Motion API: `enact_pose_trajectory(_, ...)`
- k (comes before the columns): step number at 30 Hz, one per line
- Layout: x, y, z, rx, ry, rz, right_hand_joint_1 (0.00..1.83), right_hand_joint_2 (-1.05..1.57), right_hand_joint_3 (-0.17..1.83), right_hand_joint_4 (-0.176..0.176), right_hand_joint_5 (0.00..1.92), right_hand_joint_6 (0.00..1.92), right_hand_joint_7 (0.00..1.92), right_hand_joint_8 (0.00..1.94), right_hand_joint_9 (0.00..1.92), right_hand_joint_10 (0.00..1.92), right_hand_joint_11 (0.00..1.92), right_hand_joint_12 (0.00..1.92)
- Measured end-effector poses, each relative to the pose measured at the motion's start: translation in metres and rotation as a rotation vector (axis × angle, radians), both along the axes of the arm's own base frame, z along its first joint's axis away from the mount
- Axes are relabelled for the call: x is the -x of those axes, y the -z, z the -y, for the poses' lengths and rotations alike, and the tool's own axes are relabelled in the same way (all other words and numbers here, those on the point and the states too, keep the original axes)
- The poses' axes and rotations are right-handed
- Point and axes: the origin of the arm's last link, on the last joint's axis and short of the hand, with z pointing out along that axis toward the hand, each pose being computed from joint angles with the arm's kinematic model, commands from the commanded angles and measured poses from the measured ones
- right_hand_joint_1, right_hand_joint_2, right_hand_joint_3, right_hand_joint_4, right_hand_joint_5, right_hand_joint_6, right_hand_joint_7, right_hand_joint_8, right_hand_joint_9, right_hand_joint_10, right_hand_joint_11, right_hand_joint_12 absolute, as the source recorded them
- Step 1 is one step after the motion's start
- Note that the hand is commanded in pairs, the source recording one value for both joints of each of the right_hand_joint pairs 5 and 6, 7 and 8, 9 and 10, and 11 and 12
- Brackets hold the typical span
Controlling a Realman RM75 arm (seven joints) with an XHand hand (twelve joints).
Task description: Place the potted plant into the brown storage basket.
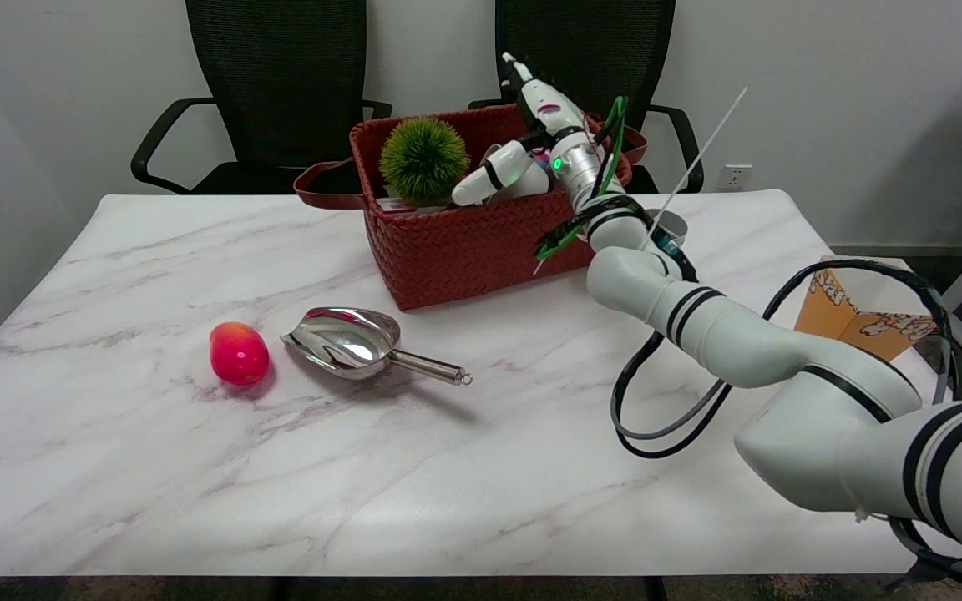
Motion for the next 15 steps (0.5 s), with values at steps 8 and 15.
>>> enact_pose_trajectory(8,-0.028,-0.003,-0.012,-0.005,-0.129,0.087,1.02,-0.15,0.13,0.000,0.07,0.07,0.30,0.30,0.29,0.29,0.24,0.24)
enact_pose_trajectory(15,-0.053,-0.014,-0.039,0.006,-0.286,0.163,1.04,-0.10,0.22,0.000,0.09,0.09,0.30,0.30,0.29,0.29,0.28,0.28)
